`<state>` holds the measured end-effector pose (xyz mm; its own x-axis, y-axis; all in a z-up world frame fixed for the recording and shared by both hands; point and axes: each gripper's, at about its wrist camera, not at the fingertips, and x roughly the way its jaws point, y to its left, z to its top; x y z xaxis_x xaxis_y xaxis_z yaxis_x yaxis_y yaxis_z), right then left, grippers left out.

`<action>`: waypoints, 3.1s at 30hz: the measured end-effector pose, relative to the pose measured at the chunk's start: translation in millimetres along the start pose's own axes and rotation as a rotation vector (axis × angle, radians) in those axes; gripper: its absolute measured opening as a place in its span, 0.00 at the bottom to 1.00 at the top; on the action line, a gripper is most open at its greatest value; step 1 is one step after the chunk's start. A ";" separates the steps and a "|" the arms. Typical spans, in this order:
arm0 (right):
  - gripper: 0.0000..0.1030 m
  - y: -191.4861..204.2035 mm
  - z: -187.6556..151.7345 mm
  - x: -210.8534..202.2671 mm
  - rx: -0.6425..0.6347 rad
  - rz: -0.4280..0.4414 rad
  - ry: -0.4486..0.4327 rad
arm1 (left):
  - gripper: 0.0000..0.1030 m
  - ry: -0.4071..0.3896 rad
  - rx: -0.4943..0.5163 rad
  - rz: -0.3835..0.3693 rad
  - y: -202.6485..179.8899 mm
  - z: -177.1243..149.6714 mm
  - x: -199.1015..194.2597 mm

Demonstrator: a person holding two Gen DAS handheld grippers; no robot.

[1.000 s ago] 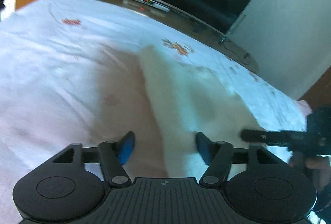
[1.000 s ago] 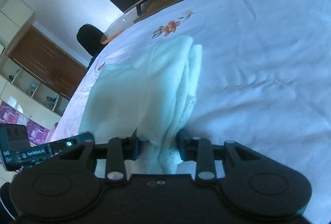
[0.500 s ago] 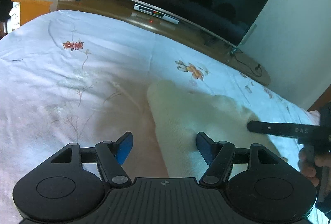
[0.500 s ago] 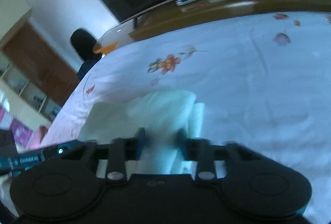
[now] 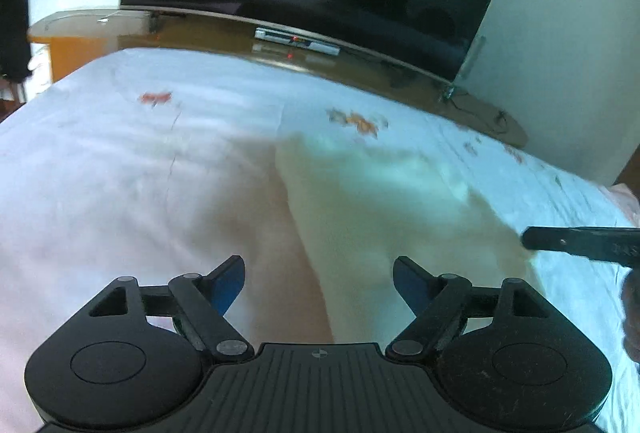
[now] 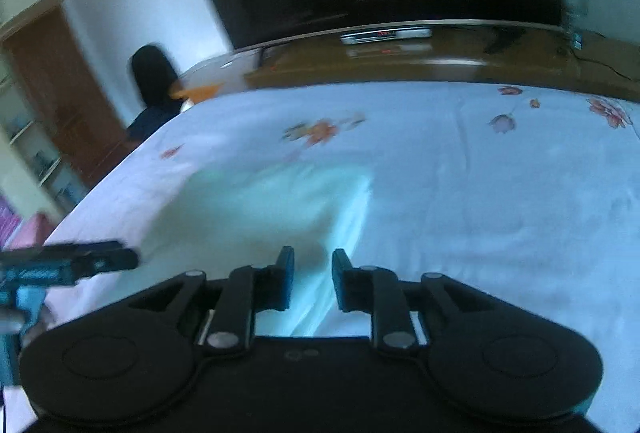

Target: Fold small clothes

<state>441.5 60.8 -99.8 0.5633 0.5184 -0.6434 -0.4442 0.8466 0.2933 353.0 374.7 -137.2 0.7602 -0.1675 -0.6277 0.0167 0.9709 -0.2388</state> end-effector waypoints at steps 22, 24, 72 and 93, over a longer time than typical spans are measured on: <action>0.33 31.2 -108.2 -94.7 -0.115 -0.126 0.021 | 0.97 -0.060 0.047 0.230 -71.6 -116.9 -131.9; 0.49 37.5 -115.3 -119.9 -0.118 -0.126 -0.004 | 1.00 -0.104 0.053 0.243 -87.1 -119.1 -157.0; 1.00 141.9 -221.6 -436.2 -0.147 -0.191 -0.325 | 1.00 -0.347 0.155 0.227 -282.5 -221.5 -450.5; 1.00 141.3 -220.5 -444.9 -0.140 -0.198 -0.350 | 1.00 -0.349 0.174 0.223 -285.0 -214.9 -448.7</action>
<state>-25.5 -76.8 72.0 0.8390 0.3774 -0.3918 -0.3802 0.9220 0.0740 -132.5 136.3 53.3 0.9307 0.0880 -0.3551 -0.0863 0.9961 0.0208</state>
